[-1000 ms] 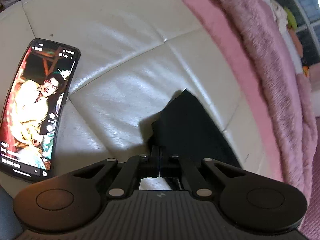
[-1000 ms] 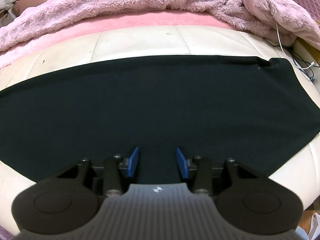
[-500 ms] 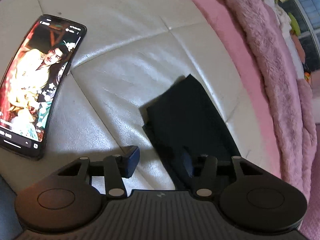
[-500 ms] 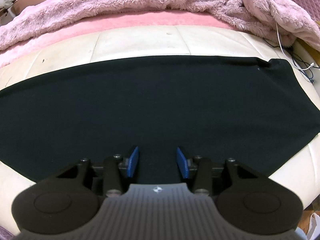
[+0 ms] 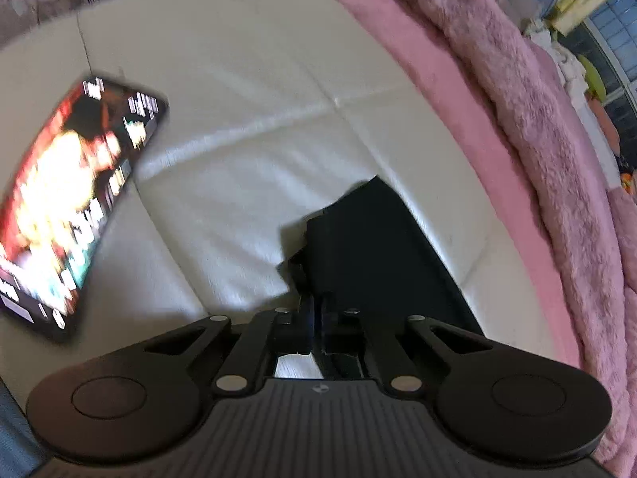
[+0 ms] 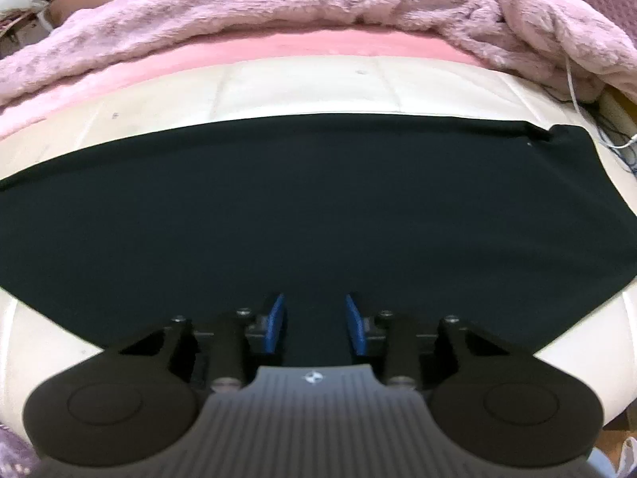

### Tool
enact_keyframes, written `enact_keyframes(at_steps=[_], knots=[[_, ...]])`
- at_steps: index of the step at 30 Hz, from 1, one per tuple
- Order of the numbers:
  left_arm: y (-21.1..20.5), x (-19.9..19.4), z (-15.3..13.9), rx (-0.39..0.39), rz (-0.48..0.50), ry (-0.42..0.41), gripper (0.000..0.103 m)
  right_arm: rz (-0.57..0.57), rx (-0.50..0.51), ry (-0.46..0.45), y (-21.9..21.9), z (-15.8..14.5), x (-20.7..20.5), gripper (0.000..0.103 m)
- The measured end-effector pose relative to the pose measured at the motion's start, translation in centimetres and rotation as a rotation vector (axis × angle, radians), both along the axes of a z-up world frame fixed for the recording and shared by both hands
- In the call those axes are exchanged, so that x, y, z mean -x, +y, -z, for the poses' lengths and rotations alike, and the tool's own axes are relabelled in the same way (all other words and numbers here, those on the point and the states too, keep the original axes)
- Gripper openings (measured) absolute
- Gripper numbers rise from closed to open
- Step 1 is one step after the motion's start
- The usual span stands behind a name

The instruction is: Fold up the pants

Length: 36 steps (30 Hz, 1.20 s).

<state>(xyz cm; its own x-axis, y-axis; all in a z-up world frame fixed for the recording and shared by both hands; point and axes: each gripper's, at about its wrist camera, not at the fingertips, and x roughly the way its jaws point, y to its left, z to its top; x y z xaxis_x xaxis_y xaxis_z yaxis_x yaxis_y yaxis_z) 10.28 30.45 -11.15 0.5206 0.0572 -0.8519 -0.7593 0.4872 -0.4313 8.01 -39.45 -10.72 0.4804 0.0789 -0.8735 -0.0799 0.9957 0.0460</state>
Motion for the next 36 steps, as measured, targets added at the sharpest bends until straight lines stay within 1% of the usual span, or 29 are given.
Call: enact_keyframes(at_steps=[3,5,7,8,9,11,13,17,20,22,25,27,28,29,31,33,34,36], knots=[[2.1,0.2,-1.5,-0.057,-0.022,-0.007,0.002,-0.057,-0.045,0.002,1.5,-0.4,0.3,0.019],[3.1,0.3,-2.9,-0.094,-0.012,-0.034,0.002,-0.102,-0.073,0.013,2.9,-0.4,0.4,0.014],[3.0,0.0,-4.8,-0.14,0.04,-0.065,0.002,-0.14,-0.1,0.039,4.3,0.1,0.2,0.014],[2.6,-0.1,-5.9,-0.158,0.075,-0.088,0.002,-0.151,-0.096,0.06,5.0,0.6,0.0,0.014],[1.9,-0.2,-6.8,-0.173,0.104,-0.112,0.002,-0.16,-0.08,0.06,5.6,0.9,0.0,0.014],[0.0,-0.7,-8.9,-0.221,0.174,-0.159,0.002,-0.192,-0.047,0.049,6.4,0.7,-0.1,0.014],[-2.7,-1.4,-11.0,-0.274,0.256,-0.205,0.002,-0.205,-0.048,0.045,6.6,0.2,-0.2,0.014],[-10.0,-3.1,-14.7,-0.41,0.444,-0.28,0.002,-0.184,-0.082,0.02,5.8,-0.8,0.0,0.014],[-16.4,-4.1,-16.0,-0.522,0.574,-0.315,0.002,-0.168,-0.099,0.004,5.0,-1.5,0.0,0.014],[-20.4,-5.1,-15.9,-0.581,0.654,-0.327,0.002,-0.154,-0.117,-0.005,4.4,-1.9,0.0,0.014],[-25.6,-6.2,-14.3,-0.597,0.766,-0.33,0.002,-0.136,-0.146,-0.016,3.7,-2.4,-0.5,0.014],[-29.6,-6.7,-12.4,-0.628,0.854,-0.315,0.002,-0.123,-0.158,-0.023,3.2,-2.7,-0.9,0.014],[-31.6,-6.8,-11.0,-0.627,0.908,-0.3,0.002,-0.117,-0.166,-0.026,2.9,-2.8,-0.9,0.014],[-32.6,-6.6,-9.9,-0.617,0.948,-0.286,0.002,-0.112,-0.174,-0.027,2.7,-2.9,-0.8,0.014],[-35.7,-6.3,-6.9,-0.602,1.057,-0.246,0.002,-0.105,-0.184,-0.024,2.4,-2.9,-0.8,0.014],[-38.2,-5.2,-4.6,-0.598,1.146,-0.213,0.002,-0.1,-0.191,-0.016,2.2,-2.6,-0.6,0.014],[-39.1,-4.8,-3.5,-0.583,1.186,-0.194,0.002,-0.097,-0.196,-0.009,2.1,-2.4,-0.5,0.014],[-40.2,-4.0,-2.2,-0.56,1.246,-0.166,0.002,-0.09,-0.205,0.005,1.9,-1.9,-0.2,0.014]])
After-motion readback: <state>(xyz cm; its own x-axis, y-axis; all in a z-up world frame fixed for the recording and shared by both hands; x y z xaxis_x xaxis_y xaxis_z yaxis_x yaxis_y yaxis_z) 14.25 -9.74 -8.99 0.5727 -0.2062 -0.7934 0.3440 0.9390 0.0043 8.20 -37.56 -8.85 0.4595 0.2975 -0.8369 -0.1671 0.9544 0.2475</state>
